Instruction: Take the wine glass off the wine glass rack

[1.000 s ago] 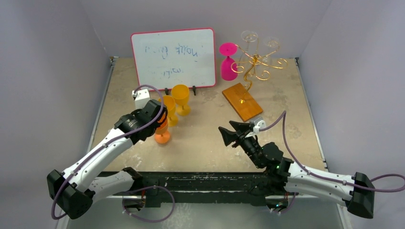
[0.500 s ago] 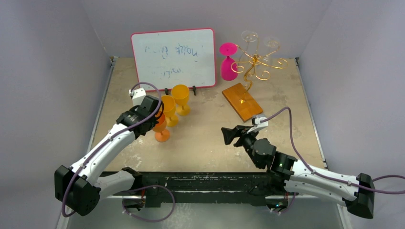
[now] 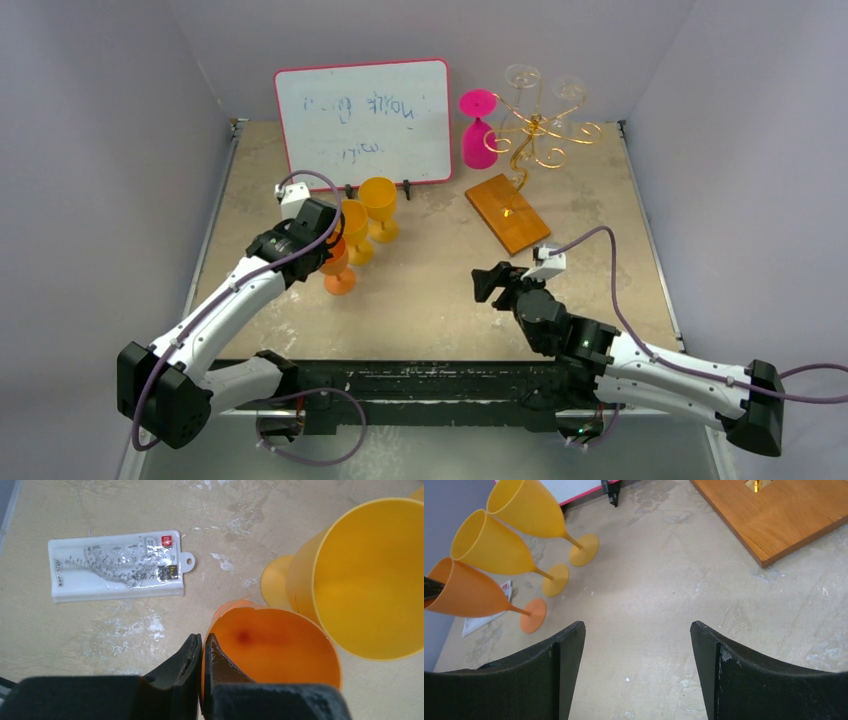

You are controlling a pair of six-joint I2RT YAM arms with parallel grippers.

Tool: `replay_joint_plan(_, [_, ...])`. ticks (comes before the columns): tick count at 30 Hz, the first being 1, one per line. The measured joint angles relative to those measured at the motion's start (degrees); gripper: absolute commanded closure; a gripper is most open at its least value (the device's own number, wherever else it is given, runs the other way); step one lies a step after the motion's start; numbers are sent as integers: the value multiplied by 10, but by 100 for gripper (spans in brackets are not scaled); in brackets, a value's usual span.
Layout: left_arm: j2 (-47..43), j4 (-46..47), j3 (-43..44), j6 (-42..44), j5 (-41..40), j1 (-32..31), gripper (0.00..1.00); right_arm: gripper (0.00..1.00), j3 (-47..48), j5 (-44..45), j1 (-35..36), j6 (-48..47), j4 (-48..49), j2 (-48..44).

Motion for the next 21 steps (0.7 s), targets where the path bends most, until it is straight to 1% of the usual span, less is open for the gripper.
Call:
replay_joint_plan(3, [0, -1, 3, 4, 4, 0, 84, 20, 11, 12, 0, 18, -26, 4])
replay_joint_plan(4, [0, -2, 4, 4, 4, 0, 82, 20, 14, 15, 0, 23, -32, 3])
replay_joint_plan(11, [1, -20, 12, 4, 6, 0, 82, 20, 17, 27, 0, 50, -59, -6])
replay_joint_plan(12, [1, -22, 14, 4, 6, 0, 82, 20, 17, 27, 0, 54, -63, -8])
replay_joint_plan(16, [1, -30, 21, 3, 5, 0, 93, 20, 17, 30, 0, 63, -73, -13])
replay_joint_plan(19, [1, -36, 24, 3, 4, 0, 95, 20, 17, 35, 0, 68, -74, -13])
replay_joint_plan(21, [0, -40, 26, 3, 2, 0, 98, 20, 17, 36, 0, 71, -75, -13])
